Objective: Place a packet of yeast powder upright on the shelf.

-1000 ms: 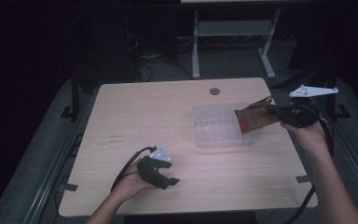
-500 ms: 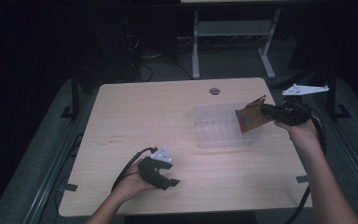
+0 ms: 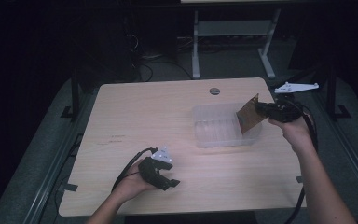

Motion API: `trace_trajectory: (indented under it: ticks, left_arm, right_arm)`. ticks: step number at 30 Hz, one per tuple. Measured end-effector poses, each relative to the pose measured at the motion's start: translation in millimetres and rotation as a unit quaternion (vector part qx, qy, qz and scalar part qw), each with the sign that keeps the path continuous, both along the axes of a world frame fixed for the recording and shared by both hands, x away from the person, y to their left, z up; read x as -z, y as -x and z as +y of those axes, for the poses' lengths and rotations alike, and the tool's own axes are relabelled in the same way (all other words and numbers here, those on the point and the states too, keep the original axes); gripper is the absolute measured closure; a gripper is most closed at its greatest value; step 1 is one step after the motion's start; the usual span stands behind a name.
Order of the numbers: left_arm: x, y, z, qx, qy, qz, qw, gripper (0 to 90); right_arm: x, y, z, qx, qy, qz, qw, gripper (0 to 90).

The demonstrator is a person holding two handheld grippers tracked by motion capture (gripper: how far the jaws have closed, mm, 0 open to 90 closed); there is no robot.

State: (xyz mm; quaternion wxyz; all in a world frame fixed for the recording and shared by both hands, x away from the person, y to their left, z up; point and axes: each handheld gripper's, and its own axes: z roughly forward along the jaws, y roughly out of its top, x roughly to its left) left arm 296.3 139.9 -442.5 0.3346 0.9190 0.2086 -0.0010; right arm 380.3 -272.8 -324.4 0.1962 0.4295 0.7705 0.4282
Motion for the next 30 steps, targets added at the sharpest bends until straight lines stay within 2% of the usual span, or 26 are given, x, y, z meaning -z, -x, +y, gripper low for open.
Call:
trace_trajectory:
  ticks: [11,15,16,17,18,19,20,22,25,30]
  left_arm:
    - [1.0,-0.9,0.3,0.002,-0.003,0.001,1.0,30.8]
    - [1.5,-2.1,0.9,0.001,0.0,0.002,1.0,30.8]
    - [0.8,-2.9,1.2,-0.002,0.001,0.004,1.0,30.8]
    - [0.8,-2.9,1.2,-0.002,0.001,0.004,1.0,30.8]
    - [-0.4,-4.1,1.1,-0.005,0.001,0.004,1.0,30.8]
    - [-0.4,-4.1,1.1,-0.005,0.001,0.004,1.0,30.8]
    - [-0.6,-5.5,1.0,-0.006,0.008,0.006,0.9999,30.8]
    - [-0.7,-6.6,0.8,-0.007,0.006,0.005,0.9999,30.8]
    - [-0.5,-6.5,0.6,-0.008,0.005,0.008,0.9999,30.8]
    - [-1.8,-6.0,2.1,-0.009,0.009,0.006,0.9999,30.8]
  right_arm:
    - [1.6,-23.2,11.0,0.013,0.003,0.006,0.9999,85.4]
    - [3.3,-26.3,9.6,0.017,-0.008,0.007,0.9998,78.3]
    - [2.5,-25.1,7.8,0.018,-0.015,0.006,0.9997,72.4]
    - [2.5,-25.1,7.8,0.018,-0.015,0.006,0.9997,72.4]
    - [0.3,-22.6,4.5,0.013,-0.021,0.002,0.9997,67.0]
    - [-1.2,-20.7,3.3,0.013,-0.024,0.001,0.9996,67.0]
    - [-2.7,-18.6,2.0,0.013,-0.025,-0.001,0.9996,60.5]
    - [-5.8,-14.2,-0.2,0.012,-0.026,-0.006,0.9996,56.1]
    - [-10.5,-6.3,-1.8,0.007,-0.03,-0.015,0.9994,52.2]
    - [-12.8,11.9,5.7,-0.024,-0.03,-0.036,0.9986,47.9]
